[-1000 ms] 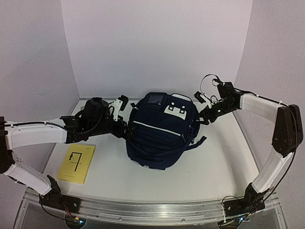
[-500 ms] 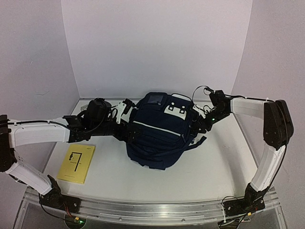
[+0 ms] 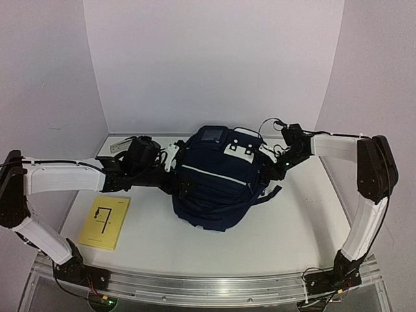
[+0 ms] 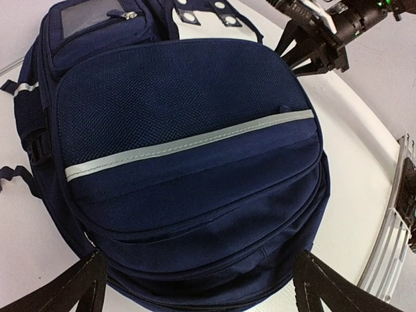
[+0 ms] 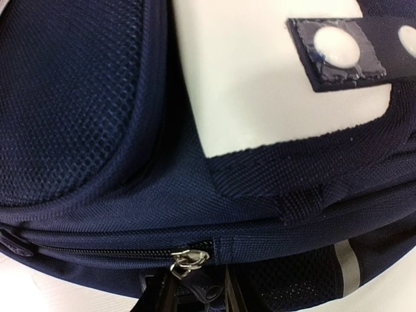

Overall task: Pack the student bag
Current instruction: Unzip the student bag at the center of the board.

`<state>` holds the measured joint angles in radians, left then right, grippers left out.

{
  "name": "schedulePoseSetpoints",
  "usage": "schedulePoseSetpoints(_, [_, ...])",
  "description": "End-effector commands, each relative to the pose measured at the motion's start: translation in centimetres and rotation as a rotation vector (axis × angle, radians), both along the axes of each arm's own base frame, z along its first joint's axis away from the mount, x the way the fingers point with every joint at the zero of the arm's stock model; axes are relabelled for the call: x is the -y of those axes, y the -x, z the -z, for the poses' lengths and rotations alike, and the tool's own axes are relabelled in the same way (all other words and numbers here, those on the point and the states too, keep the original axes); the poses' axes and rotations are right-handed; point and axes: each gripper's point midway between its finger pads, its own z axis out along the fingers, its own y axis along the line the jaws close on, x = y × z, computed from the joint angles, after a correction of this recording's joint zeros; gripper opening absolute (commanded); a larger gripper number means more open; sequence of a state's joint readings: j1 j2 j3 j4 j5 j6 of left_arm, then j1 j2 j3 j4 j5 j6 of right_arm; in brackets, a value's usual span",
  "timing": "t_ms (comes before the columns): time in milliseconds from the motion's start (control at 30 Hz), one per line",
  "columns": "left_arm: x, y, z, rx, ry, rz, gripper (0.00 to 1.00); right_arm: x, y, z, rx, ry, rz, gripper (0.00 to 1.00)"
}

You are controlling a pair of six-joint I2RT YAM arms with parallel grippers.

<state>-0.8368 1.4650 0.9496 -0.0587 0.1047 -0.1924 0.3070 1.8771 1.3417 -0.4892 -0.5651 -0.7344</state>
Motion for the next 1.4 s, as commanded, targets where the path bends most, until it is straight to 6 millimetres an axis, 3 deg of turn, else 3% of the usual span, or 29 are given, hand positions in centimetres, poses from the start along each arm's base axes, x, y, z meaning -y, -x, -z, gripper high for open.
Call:
schedulePoseSetpoints(0, [0.9,-1.0,-0.4,-0.007,0.000,-0.004,0.99,-0.3,0.3,-3.6,0.072,-0.038,0.009,0.17])
schedulePoseSetpoints(133, [1.1,-1.3,0.9,-0.018,-0.028,-0.001,0.98,-0.1,1.5,-4.8,0.075,-0.052,0.015,0.04])
schedulePoseSetpoints(367, [1.7,-1.9,3.2,-0.031,-0.082,0.010,0.98,0.2,2.8,-5.3,0.025,-0.045,0.046,0.00])
schedulePoseSetpoints(533, [2.5,-1.9,4.9,-0.010,-0.124,0.028,1.00,-0.2,4.0,-3.1,-0.091,-0.011,0.082,0.00])
schedulePoseSetpoints(800, [5.3,-1.2,8.8,-0.010,-0.224,0.031,0.98,-1.3,7.8,0.5,-0.279,-0.005,0.104,0.00])
schedulePoseSetpoints(1033, [7.3,-1.7,8.1,-0.013,-0.112,-0.007,0.82,-2.5,9.4,0.8,-0.329,-0.034,0.134,0.00])
schedulePoseSetpoints(1100, [7.8,-1.6,7.9,-0.017,-0.082,-0.002,0.77,-2.9,9.1,0.4,-0.321,-0.053,0.155,0.00])
schedulePoseSetpoints(1233, [9.1,-0.7,7.4,0.018,-0.056,0.046,0.73,-3.2,5.9,-0.5,-0.257,-0.047,0.232,0.00])
schedulePoseSetpoints(1367, [9.9,1.7,7.6,0.062,-0.108,0.177,0.77,-3.6,2.9,-1.8,-0.188,-0.050,0.252,0.00])
